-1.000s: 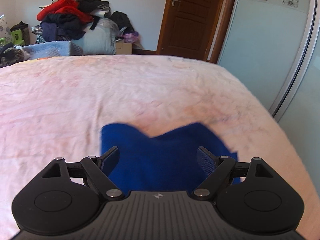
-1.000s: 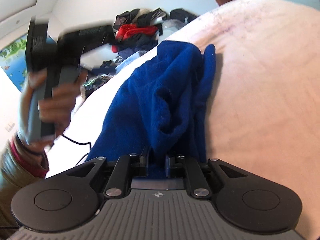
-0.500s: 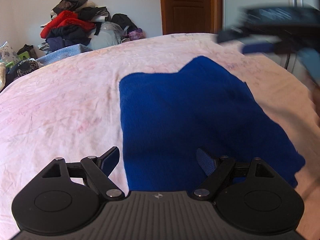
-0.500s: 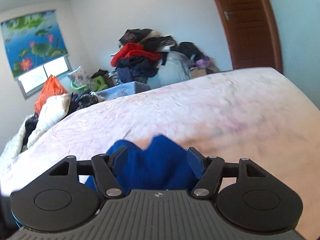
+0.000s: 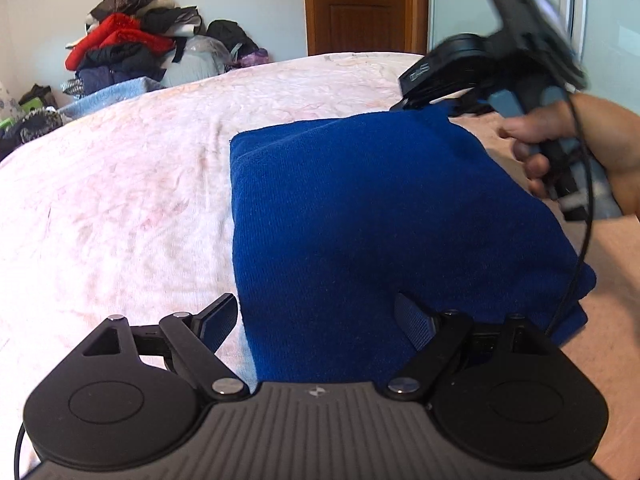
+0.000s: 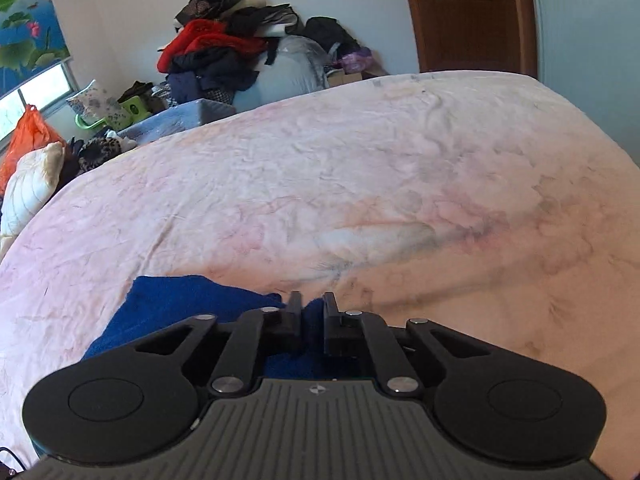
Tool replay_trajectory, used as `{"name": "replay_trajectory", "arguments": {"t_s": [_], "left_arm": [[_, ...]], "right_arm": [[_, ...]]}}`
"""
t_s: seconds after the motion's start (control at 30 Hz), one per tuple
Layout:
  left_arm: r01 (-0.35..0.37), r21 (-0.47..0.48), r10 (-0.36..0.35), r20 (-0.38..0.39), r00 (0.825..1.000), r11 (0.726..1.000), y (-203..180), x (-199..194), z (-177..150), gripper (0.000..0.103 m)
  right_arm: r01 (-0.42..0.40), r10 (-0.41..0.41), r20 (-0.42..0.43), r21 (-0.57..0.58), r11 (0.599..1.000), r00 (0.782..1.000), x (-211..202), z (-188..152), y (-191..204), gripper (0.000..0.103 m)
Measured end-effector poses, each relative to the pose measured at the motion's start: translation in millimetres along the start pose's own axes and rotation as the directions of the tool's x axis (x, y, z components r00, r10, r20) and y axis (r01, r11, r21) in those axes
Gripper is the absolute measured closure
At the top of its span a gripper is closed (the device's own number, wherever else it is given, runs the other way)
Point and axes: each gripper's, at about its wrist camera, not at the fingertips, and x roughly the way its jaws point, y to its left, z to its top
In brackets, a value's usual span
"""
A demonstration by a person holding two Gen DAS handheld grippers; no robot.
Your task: Fold small clothes
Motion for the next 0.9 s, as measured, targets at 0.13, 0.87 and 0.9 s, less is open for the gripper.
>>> {"name": "replay_trajectory", "arguments": {"t_s": [0.13, 0.87, 0.9], "left_arm": [[0.014, -0.013, -0.014, 0.002, 1.0, 1.0, 5.3, -4.6, 0.0, 0.017], [-0.046, -0.05, 0.046, -0.002, 0.999, 0.998, 17.1, -14.8, 3.0, 0.017], [-0.046, -0.052, 0.046, -0.004, 0.999, 0.998, 17.1, -14.6, 2.8, 0.017]], "right_arm": [[-0.025, 0.022, 0.137, 0.02, 0.999, 0.99, -58.5, -15.5, -10.4, 0.039], [-0.405, 0.4, 0.099, 0.395, 0.824, 0.911, -153.7, -151.1, -45.4, 0.043], [-0.404, 0.405, 0.088, 0.406, 0.82, 0.91, -151.0, -152.6, -46.1, 0.043]]}}
